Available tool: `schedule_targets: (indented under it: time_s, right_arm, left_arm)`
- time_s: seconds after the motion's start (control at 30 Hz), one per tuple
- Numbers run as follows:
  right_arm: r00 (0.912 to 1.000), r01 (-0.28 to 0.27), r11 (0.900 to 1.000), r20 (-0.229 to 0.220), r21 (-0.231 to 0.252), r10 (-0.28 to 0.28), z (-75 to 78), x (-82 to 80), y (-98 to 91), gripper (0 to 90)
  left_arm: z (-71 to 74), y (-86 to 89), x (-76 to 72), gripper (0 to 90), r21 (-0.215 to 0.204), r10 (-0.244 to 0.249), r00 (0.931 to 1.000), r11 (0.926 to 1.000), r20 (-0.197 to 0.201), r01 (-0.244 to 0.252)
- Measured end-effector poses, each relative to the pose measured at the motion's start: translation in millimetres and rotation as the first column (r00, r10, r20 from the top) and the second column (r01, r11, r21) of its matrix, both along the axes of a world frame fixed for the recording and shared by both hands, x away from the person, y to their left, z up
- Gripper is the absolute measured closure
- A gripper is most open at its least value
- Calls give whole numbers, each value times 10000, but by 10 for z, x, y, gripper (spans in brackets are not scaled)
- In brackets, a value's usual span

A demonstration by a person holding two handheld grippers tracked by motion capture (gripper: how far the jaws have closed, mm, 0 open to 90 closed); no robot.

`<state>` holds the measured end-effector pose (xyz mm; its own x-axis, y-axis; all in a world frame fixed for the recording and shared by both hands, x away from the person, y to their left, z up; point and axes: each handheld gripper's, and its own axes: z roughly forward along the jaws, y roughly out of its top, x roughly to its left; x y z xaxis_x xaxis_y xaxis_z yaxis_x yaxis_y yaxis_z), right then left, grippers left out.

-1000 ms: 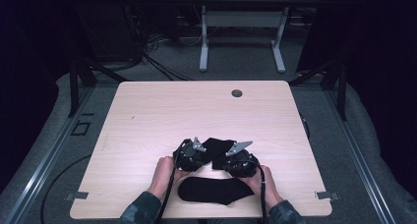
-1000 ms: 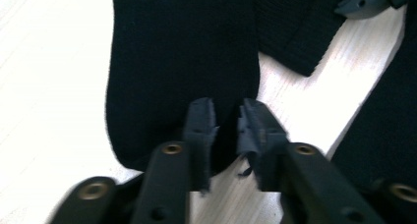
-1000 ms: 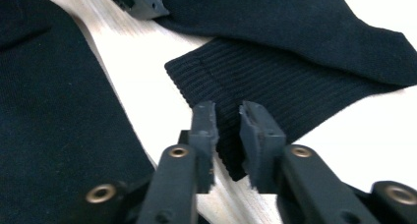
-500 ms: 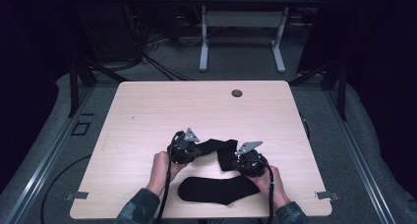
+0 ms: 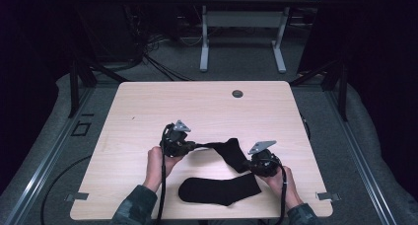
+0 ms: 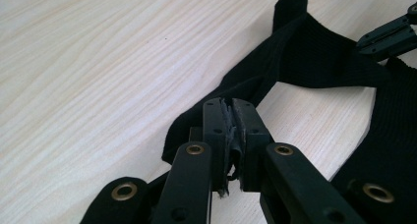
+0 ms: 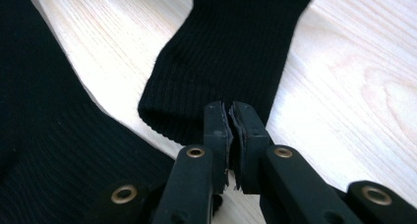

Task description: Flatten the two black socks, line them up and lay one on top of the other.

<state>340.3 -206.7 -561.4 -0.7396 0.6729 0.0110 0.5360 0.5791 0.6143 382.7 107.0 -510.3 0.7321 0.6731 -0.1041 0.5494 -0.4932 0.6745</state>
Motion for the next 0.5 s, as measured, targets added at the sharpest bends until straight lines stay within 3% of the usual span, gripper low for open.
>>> schedule_targets:
  time_s: [0.23, 0.33, 0.5]
  right_arm:
    - [10000, -38, 9995, -7, -314, 38, 19, 21, -54, 858]
    - [10000, -31, 9988, 93, -492, 36, 24, 23, -62, 857]
    - [9999, -139, 9985, -61, -526, 136, 24, 62, -94, 852]
  left_arm:
    - [6, 86, 1, 851, -167, 225, 9992, 9996, -328, -231]
    - [8, 174, -4, 849, -523, 278, 9973, 9981, -683, -314]
    - [-21, 246, -8, 842, -712, 368, 9937, 9965, -1056, -445]
